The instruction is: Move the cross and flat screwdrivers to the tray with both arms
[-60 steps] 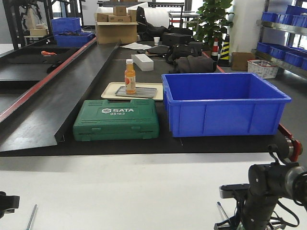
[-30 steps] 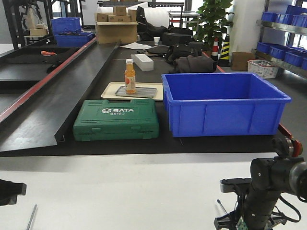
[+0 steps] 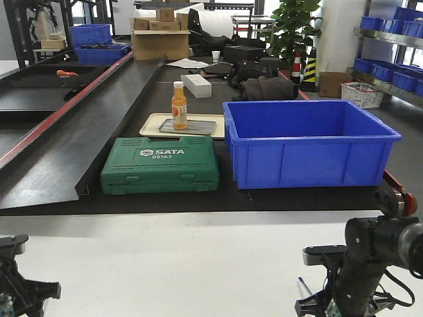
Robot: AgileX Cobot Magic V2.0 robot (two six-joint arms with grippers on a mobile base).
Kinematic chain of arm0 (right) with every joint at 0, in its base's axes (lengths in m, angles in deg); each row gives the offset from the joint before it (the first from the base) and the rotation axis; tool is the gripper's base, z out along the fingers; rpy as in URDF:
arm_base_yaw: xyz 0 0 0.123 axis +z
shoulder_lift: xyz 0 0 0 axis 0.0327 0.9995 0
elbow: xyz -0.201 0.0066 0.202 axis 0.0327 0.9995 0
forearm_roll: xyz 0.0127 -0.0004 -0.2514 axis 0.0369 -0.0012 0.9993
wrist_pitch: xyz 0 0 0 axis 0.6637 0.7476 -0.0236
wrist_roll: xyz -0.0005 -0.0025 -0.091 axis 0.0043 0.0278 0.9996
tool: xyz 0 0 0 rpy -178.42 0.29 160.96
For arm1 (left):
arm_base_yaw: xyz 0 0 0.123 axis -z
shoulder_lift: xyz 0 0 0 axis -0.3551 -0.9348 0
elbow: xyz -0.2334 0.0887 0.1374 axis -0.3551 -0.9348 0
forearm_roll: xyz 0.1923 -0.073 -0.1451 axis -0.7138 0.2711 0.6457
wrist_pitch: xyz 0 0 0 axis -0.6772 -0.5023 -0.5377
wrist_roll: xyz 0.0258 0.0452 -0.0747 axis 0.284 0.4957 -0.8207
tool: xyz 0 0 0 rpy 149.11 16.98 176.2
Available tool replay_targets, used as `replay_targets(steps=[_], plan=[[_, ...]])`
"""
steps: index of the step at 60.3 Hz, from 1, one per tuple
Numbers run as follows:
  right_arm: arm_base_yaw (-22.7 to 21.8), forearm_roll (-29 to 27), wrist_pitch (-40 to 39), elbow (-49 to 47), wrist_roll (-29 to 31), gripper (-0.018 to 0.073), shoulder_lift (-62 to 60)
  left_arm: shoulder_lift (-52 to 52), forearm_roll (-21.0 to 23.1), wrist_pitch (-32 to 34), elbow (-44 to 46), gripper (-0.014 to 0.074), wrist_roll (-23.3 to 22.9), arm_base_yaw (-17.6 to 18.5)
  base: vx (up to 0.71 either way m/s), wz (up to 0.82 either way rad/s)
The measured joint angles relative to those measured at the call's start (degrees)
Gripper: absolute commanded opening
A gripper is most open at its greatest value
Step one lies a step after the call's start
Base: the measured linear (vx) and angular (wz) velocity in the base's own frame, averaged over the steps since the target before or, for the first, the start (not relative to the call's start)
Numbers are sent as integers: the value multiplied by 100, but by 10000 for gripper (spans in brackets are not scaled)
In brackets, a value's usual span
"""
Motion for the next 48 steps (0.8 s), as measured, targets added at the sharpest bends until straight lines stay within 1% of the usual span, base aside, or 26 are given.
replay_targets(steps=[25, 38, 44, 48], plan=[[0, 0, 0, 0, 0, -8, 0, -831, 59, -37, 7, 503, 43, 0, 0, 0], [0, -6, 0, 0, 0, -8, 0, -869, 59, 85, 67, 503, 98, 0, 0, 0], [0, -10, 0, 0, 0, -8, 0, -882, 59, 80, 67, 477, 251, 0, 0, 0], [0, -21, 0, 0, 0, -8, 0, -882, 59, 75, 79, 428, 383, 0, 0, 0]])
